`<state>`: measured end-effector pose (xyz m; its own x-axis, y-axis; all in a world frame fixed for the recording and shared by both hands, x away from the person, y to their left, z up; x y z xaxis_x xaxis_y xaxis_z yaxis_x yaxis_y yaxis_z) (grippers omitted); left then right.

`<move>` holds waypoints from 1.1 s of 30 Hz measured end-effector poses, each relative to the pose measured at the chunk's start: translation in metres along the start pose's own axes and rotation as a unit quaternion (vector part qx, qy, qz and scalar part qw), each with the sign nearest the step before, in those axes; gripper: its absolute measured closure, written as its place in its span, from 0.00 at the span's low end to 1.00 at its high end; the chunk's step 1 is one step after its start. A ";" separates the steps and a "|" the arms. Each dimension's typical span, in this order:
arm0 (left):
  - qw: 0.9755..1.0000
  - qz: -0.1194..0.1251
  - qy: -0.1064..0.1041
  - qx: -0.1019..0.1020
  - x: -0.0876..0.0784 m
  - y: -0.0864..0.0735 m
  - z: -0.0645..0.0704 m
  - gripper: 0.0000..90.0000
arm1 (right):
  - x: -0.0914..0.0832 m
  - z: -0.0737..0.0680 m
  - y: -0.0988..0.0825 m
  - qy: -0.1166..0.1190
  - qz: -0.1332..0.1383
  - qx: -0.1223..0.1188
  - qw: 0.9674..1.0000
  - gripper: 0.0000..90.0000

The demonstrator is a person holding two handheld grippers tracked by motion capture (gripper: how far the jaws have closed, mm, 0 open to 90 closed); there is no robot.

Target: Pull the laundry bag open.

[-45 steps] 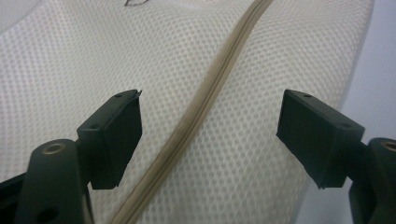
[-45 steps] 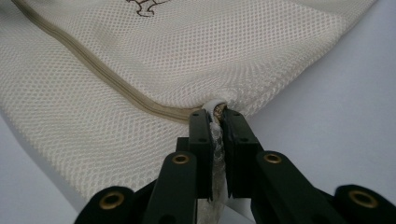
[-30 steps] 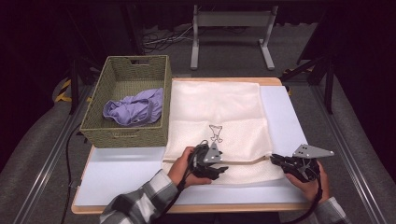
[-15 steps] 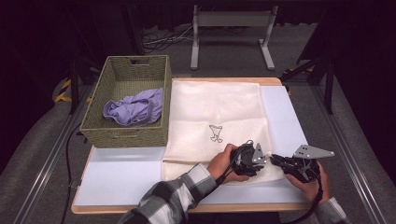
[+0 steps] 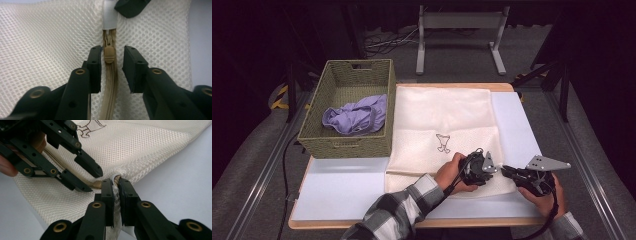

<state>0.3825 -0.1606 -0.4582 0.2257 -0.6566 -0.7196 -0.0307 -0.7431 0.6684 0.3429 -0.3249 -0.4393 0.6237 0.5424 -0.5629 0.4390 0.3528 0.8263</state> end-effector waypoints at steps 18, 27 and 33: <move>0.999 -0.029 -0.013 -0.010 0.003 0.005 -0.005 0.91 | -0.002 -0.004 0.001 0.000 0.004 -0.016 1.000 0.93; 0.999 -0.042 -0.016 -0.004 0.001 0.004 -0.006 0.91 | -0.002 -0.003 0.000 -0.009 -0.001 -0.017 1.000 0.93; 0.999 -0.041 -0.022 -0.007 0.001 0.002 -0.007 0.91 | -0.002 -0.002 -0.001 -0.013 0.001 -0.012 1.000 0.94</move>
<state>0.3891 -0.1615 -0.4561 0.1839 -0.5992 -0.7792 -0.0002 -0.7927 0.6096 0.3395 -0.3246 -0.4387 0.6413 0.5229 -0.5615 0.4225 0.3703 0.8273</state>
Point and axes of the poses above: each handheld gripper's, and its own axes: x roughly forward along the jaws, y roughly out of its top, z roughly to its right, the point moved 4 cm from there along x, roughly forward along the jaws, and after that the axes turned 1 degree about x, right-handed, at the moved point
